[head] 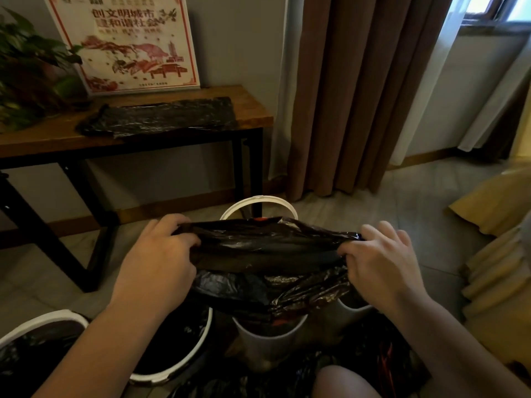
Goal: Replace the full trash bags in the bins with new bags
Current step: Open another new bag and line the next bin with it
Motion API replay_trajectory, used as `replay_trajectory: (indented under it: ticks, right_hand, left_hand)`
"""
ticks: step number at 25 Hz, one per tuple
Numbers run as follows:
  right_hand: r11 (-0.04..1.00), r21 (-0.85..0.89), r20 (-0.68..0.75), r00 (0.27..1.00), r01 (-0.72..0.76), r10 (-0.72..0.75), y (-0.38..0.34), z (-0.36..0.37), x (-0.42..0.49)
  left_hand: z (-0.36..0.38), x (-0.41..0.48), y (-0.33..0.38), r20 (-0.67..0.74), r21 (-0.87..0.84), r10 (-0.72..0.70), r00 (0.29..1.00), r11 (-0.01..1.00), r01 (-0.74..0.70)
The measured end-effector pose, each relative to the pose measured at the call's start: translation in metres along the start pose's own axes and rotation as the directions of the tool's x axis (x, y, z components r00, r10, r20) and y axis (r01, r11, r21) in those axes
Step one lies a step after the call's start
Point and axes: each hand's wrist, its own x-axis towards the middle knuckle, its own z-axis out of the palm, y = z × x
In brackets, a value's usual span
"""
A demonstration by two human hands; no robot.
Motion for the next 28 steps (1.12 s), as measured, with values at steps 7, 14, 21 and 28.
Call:
replay_trajectory:
  ticks: [7,14,21,28]
  right_hand:
    - [0.991,0.129,0.138,0.990,-0.016,-0.002,-0.019,0.014,-0.018]
    - [0.985,0.137,0.107,0.990,-0.105,0.091,-0.029,0.020,-0.023]
    - [0.998,0.012,0.092,0.994,-0.062,0.060,-0.023,0.026,-0.038]
    - [0.985,0.063,0.107,0.983,-0.159,0.152,-0.020,0.034,-0.054]
  left_hand:
    - [0.007,-0.024,0.014,0.070,0.056,-0.145,0.987,0.988,0.142]
    - [0.014,-0.035,0.022,-0.001,0.017,-0.146,0.989,0.989,0.146]
    - [0.032,-0.045,0.022,0.107,-0.061,-0.095,0.990,0.993,0.102]
    - [0.044,-0.058,0.038,0.119,-0.318,-0.092,0.989,0.940,0.125]
